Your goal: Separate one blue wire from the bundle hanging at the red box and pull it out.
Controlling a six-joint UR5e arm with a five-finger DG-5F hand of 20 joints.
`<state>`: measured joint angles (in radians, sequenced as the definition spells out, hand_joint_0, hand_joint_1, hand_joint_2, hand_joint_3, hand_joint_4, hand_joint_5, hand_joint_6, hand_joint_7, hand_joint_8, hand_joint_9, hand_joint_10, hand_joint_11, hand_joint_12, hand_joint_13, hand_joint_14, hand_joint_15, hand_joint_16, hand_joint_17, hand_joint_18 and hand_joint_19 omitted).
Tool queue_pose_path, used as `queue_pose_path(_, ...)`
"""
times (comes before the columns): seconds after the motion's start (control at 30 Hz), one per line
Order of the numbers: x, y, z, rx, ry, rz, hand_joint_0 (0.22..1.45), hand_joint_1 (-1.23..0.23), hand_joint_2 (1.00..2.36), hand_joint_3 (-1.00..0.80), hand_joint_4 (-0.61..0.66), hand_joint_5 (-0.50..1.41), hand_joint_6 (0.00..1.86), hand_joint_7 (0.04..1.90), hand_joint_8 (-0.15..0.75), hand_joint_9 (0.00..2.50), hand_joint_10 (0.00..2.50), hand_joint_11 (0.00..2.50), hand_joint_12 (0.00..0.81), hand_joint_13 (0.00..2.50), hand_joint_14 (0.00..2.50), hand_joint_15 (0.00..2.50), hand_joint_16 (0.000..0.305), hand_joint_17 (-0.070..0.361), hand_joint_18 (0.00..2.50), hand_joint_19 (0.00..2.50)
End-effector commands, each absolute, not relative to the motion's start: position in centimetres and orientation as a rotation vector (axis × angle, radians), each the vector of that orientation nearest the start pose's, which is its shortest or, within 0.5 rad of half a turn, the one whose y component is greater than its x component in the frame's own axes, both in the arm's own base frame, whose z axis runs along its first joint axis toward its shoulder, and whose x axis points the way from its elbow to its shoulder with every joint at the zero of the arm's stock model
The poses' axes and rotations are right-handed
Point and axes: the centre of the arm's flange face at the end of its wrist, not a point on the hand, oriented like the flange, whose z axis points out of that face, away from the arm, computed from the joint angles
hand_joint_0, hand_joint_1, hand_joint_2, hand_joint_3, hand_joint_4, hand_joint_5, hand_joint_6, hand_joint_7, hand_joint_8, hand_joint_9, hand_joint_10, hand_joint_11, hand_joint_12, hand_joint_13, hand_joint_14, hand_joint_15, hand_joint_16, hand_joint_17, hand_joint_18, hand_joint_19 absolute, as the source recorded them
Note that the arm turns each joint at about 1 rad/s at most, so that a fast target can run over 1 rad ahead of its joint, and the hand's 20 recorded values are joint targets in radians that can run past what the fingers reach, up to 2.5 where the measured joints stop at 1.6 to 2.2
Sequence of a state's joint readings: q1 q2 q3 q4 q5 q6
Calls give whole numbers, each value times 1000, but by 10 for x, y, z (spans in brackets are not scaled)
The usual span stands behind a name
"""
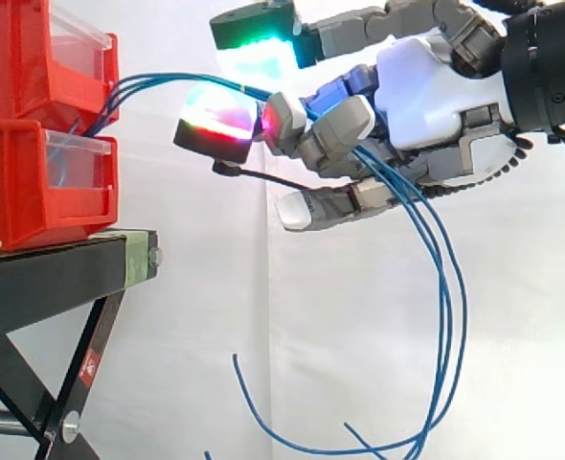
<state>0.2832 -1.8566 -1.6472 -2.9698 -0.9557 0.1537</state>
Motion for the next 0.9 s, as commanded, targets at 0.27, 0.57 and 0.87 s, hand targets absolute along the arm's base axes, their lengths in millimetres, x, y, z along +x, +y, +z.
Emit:
queue_pose_path(0.27, 579, -30, 318, 1508, 1019, 927, 601, -747, 1005, 64, 200, -137, 833, 813, 432, 1225, 7, 1216, 507, 1323, 262, 1405, 59, 134, 977, 420)
queue_pose_path(0.57, 580, -31, 318, 1503, 1022, 919, 603, -756, 1004, 73, 148, -135, 831, 807, 424, 1230, 7, 1214, 508, 1327, 253, 1415, 59, 133, 976, 421)
queue_pose_path(0.87, 579, -31, 317, 1474, 1056, 883, 605, -762, 1004, 74, 152, -133, 828, 822, 426, 1236, 8, 1216, 508, 1335, 240, 1423, 59, 132, 977, 419)
